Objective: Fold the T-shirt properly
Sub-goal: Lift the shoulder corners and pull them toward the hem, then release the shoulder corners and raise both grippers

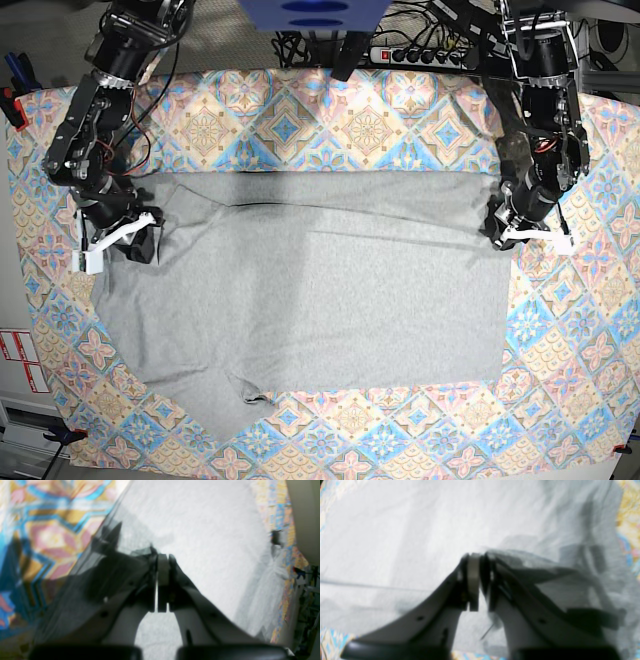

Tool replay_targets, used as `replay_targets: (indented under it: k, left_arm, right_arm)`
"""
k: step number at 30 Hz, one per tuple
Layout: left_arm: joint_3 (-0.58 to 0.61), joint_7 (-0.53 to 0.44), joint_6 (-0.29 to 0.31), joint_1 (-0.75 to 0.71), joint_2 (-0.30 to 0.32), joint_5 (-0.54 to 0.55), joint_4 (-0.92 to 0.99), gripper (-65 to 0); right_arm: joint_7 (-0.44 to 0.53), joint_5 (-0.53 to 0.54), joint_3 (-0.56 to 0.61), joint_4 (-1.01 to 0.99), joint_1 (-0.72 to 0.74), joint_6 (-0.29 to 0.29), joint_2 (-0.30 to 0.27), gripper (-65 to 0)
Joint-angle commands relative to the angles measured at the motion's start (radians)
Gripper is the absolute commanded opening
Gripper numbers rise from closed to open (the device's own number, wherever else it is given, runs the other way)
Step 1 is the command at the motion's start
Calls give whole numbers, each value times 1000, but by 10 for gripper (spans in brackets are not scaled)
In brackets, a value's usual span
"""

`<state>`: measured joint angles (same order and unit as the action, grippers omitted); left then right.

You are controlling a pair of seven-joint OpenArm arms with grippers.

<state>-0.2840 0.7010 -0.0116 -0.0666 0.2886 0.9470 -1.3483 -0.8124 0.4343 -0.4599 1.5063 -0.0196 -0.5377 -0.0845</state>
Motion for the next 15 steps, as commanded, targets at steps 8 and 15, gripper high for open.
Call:
replay_targets:
  k: [8,15]
  left_arm:
    - [-60,41,3,-86,8,17,-93,-347]
    - [-117,131,3,-230,-45,17,-250,-347]
  right_arm:
    - [15,21,-47,113,-104,-3,-77,-485]
    - [14,22,-93,118,-224,-3,-85,-481]
